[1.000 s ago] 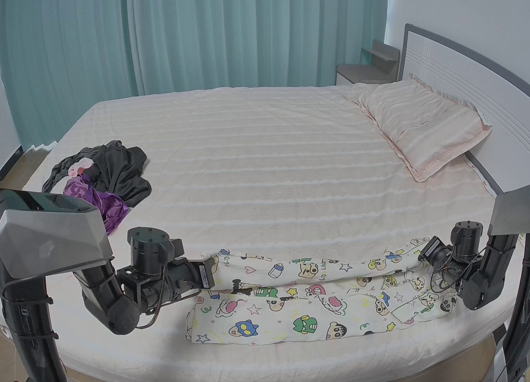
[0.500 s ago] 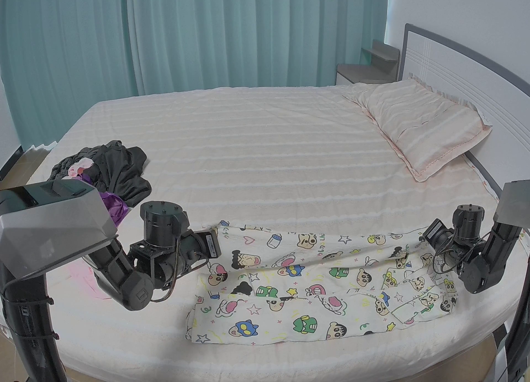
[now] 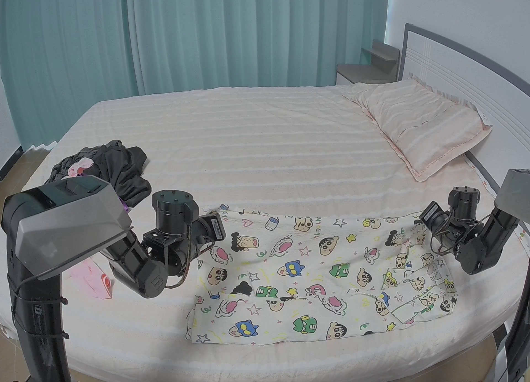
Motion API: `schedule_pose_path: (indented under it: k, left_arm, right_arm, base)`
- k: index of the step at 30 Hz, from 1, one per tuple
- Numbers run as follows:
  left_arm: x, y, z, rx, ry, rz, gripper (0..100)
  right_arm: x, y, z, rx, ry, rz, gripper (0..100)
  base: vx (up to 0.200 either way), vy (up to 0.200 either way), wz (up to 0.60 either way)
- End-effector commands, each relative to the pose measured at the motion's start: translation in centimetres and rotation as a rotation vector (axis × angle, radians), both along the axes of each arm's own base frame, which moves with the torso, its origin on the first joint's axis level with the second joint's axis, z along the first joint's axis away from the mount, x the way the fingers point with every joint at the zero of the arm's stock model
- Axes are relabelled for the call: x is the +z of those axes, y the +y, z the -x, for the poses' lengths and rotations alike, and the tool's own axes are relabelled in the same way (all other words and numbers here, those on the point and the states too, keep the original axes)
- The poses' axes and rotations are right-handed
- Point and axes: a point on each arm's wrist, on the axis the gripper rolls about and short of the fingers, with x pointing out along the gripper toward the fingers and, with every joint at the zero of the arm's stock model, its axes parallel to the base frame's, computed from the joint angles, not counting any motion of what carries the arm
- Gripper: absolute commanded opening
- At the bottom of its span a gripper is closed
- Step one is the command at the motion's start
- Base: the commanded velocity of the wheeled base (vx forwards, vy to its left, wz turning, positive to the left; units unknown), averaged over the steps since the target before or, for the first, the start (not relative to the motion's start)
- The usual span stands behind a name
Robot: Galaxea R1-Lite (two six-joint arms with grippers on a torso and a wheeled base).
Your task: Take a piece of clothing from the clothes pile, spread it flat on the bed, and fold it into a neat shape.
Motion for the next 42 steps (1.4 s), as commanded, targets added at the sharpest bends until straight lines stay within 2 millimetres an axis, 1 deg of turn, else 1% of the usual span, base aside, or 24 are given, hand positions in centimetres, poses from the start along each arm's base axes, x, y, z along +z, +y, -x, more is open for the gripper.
schedule_pose_path:
  k: [1, 9, 10, 12, 13, 14, 15, 16, 19, 24, 28, 30, 32, 33, 35, 36, 37, 38, 42]
  left_arm:
    - [-0.7, -0.2, -0.7, 0.016, -0.002, -0.005, 0]
    - [-0.7, 0.1, -1.6, 0.043, -0.018, -0.002, 0]
    - [-1.5, 0.2, -1.9, 0.047, -0.004, -0.011, 0]
    - [-1.5, 0.2, -1.9, 0.047, -0.004, -0.011, 0]
    - [-2.1, 0.3, -2.2, 0.052, 0.007, -0.016, 0]
    - [-2.1, 0.3, -2.2, 0.052, 0.007, -0.016, 0]
    - [-2.7, 0.4, -2.4, 0.056, 0.017, -0.020, 0]
    - [-2.7, 0.4, -2.4, 0.056, 0.017, -0.020, 0]
    - [-3.0, 0.5, -3.2, 0.066, 0.008, -0.013, 0]
    - [-4.0, 0.5, -4.0, 0.073, 0.011, -0.013, 0]
    - [-3.6, 0.4, -4.2, 0.075, -0.004, -0.006, 0]
    - [-3.5, 0.3, -4.2, 0.073, -0.006, -0.005, 0]
    - [-2.9, 0.4, -4.0, 0.074, -0.016, 0.001, 0]
    - [-2.1, 0.5, -3.7, 0.072, -0.025, 0.004, 0]
    - [-1.8, 0.6, -3.2, 0.071, -0.022, 0.003, 0]
    - [-1.2, 0.6, -2.7, 0.068, -0.025, 0.004, 0]
    - [-1.2, 0.6, -2.7, 0.068, -0.025, 0.004, 0]
    - [-0.9, 0.7, -2.2, 0.064, -0.022, 0.002, 0]
    - [-0.5, 1.0, -0.4, 0.050, 0.000, -0.013, 0]
  right_arm:
    - [0.4, 0.0, -0.6, -0.001, -0.015, 0.000, 0]
    - [0.7, 0.0, -1.3, -0.001, -0.018, 0.000, 0]
    - [0.7, 0.0, -1.5, 0.000, -0.013, 0.000, 0]
    - [0.6, 0.0, -1.5, 0.000, -0.011, 0.000, 0]
    - [0.3, 0.0, -2.0, 0.000, -0.010, 0.000, 0]
    - [0.3, 0.0, -2.0, 0.000, -0.010, 0.000, 0]
    - [-0.1, 0.0, -2.5, -0.001, -0.010, 0.000, 0]
    - [-0.1, 0.0, -2.5, -0.001, -0.010, 0.000, 0]
    - [-0.5, 0.1, -3.4, -0.003, -0.012, 0.001, 0]
    - [-0.8, 0.1, -4.5, -0.001, -0.004, 0.001, 0]
    - [-0.3, 0.1, -4.8, -0.003, -0.012, 0.001, 0]
    - [-0.2, 0.0, -4.7, -0.004, -0.013, 0.001, 0]
    - [0.2, -0.2, -4.5, -0.008, -0.018, 0.000, 0]
    - [0.7, -0.4, -4.1, -0.012, -0.022, 0.000, 0]
    - [1.0, -0.5, -3.6, -0.012, -0.016, 0.000, 0]
    - [1.4, -0.6, -3.0, -0.007, -0.006, -0.001, 0]
    - [1.4, -0.6, -3.0, -0.007, -0.006, -0.001, 0]
    - [1.7, -0.6, -2.5, 0.000, 0.001, -0.004, 0]
    - [1.9, -0.6, -0.5, 0.026, 0.035, 0.006, 0]
  base:
    - [0.000, 0.000, 0.00]
    - [0.000, 0.000, 0.00]
    - [0.000, 0.000, 0.00]
    - [0.000, 0.000, 0.00]
    - [0.000, 0.000, 0.00]
    - [0.000, 0.000, 0.00]
    - [0.000, 0.000, 0.00]
    - [0.000, 0.000, 0.00]
    - [0.000, 0.000, 0.00]
    - [0.000, 0.000, 0.00]
    - [0.000, 0.000, 0.00]
    - [0.000, 0.000, 0.00]
    - [0.000, 0.000, 0.00]
    - [0.000, 0.000, 0.00]
    - [0.000, 0.000, 0.00]
    - [0.000, 0.000, 0.00]
    - [0.000, 0.000, 0.00]
    - [0.000, 0.000, 0.00]
    - [0.000, 0.000, 0.00]
